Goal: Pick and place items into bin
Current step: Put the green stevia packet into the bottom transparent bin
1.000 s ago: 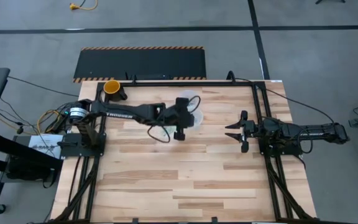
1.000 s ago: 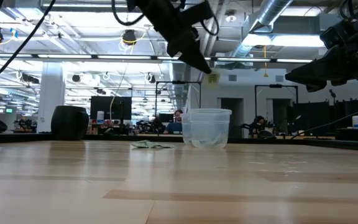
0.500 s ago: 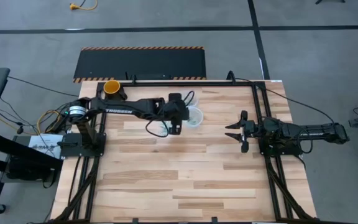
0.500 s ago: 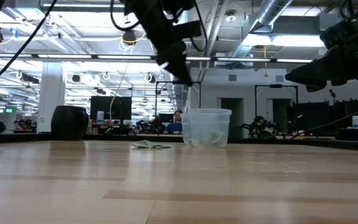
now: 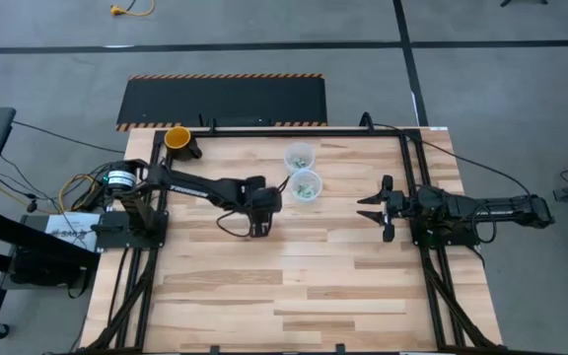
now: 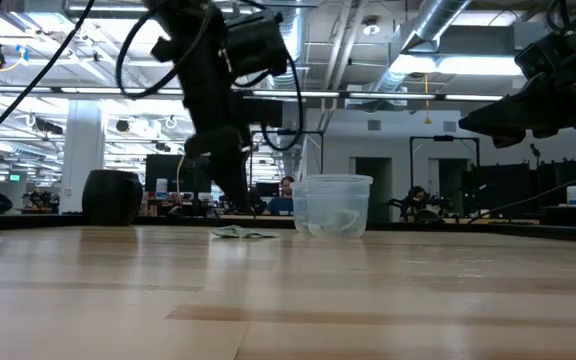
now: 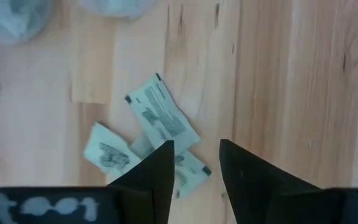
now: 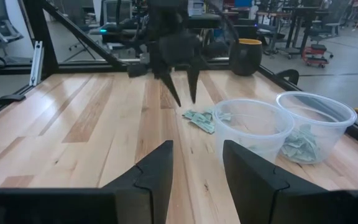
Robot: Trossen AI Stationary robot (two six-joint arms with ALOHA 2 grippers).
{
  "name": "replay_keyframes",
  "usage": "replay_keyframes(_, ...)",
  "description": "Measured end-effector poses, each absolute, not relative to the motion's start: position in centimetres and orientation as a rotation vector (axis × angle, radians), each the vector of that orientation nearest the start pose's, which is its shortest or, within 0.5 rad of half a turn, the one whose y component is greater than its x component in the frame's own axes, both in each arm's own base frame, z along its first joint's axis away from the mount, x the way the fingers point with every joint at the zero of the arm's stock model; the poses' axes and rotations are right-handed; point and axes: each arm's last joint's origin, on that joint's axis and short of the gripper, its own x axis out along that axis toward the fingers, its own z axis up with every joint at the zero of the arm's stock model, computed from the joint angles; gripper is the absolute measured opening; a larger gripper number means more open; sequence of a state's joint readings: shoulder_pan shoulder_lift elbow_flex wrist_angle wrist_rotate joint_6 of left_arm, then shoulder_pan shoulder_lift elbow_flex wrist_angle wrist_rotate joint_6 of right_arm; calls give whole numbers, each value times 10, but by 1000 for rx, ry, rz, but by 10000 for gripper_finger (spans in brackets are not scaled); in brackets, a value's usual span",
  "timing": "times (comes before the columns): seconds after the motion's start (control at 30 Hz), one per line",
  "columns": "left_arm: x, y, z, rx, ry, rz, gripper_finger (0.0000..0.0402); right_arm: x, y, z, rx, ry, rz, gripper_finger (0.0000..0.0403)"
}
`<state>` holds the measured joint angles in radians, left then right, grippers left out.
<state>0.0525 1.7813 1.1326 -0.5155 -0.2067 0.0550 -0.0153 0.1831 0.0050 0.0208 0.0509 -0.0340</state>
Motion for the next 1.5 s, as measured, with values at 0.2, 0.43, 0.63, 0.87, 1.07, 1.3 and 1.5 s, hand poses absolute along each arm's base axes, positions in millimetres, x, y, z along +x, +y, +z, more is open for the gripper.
replay_keyframes(0.2, 336, 18, 156, 99, 1151, 230, 116, 108, -3, 152, -37, 159, -64, 134)
replay_keyframes(0.43, 337, 20, 157, 125, 1121, 258, 115, 108, -3, 152, -37, 158, -64, 134)
replay_keyframes(0.63, 337, 25, 158, 169, 1116, 289, 115, 108, -3, 152, -37, 159, -64, 133)
replay_keyframes(0.87, 336, 40, 157, 144, 1125, 295, 115, 108, -3, 152, -37, 159, -64, 134)
replay_keyframes(1.07, 334, 47, 157, 165, 1141, 321, 115, 108, -3, 152, -37, 158, -64, 133)
replay_keyframes(1.3, 330, 55, 156, 133, 1173, 300, 115, 108, -3, 152, -37, 159, -64, 133)
replay_keyframes(1.5, 319, 63, 143, 124, 1211, 328, 115, 108, -3, 152, -37, 158, -64, 134)
